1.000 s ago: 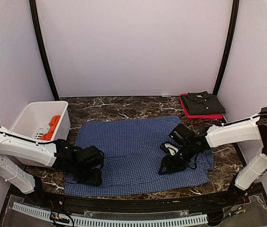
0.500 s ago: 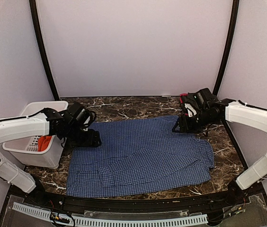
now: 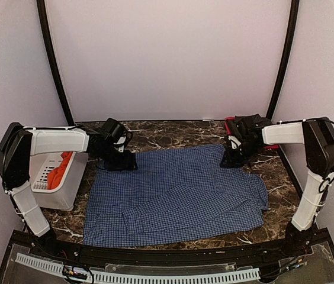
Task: Fold and stack the mixed laundry pile
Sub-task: Smooth out the 1/3-folded shirt at the center of the board.
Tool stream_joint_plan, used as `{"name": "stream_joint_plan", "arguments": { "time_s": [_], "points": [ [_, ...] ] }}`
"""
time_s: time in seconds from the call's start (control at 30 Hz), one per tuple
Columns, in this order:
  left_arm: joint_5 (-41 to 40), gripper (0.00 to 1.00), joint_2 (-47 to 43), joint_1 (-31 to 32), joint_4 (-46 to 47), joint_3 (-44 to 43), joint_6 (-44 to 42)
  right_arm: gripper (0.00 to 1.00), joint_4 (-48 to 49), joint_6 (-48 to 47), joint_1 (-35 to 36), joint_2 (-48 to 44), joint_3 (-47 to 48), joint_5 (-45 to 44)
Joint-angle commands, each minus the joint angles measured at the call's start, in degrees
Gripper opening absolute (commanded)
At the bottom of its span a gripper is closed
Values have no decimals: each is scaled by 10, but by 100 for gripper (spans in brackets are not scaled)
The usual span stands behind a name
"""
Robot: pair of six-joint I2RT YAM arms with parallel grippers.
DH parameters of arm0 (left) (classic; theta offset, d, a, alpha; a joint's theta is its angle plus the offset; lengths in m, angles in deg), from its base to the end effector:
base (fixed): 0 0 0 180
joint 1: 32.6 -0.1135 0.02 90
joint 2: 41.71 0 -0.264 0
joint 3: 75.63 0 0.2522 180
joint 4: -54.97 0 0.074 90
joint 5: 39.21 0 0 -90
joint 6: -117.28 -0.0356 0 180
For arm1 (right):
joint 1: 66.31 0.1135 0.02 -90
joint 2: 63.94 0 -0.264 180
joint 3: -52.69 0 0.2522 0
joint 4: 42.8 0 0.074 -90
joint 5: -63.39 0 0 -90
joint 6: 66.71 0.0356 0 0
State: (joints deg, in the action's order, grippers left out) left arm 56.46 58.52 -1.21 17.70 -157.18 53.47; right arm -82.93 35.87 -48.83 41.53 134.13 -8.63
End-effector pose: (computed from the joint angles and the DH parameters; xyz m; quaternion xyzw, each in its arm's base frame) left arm 0.3115 -0.1942 0.2019 0.0578 0.9534 -0.1823 0.2335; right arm 0.3475 0.1210 0.1682 -0.0761 0.9603 0.2044 0.1738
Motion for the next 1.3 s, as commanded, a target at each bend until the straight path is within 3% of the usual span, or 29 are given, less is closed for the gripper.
{"name": "stream_joint_plan", "arguments": {
  "time_s": [0.0, 0.1, 0.2, 0.4, 0.6, 1.13, 1.27],
  "points": [
    [28, 69, 14, 1, 9, -26, -24, 31, 9, 8, -1, 3, -31, -7],
    [23, 69, 21, 1, 1, -40, -31, 31, -14, 7, -3, -21, -48, -7],
    [23, 71, 23, -4, -3, -51, -37, 38, -14, 1, -6, -57, -41, -5],
    [73, 73, 27, -35, 13, -72, -37, 45, -24, -5, -23, -20, 98, -3],
    [58, 74, 29, -54, -14, -100, -41, 42, -62, -18, -36, 82, 236, -23],
    [19, 80, 32, -87, -46, -118, -51, 44, -96, -41, -37, 220, 331, -50],
    [15, 80, 35, -90, -48, -119, -47, 33, -93, -47, -37, 239, 344, -26]
  ]
}}
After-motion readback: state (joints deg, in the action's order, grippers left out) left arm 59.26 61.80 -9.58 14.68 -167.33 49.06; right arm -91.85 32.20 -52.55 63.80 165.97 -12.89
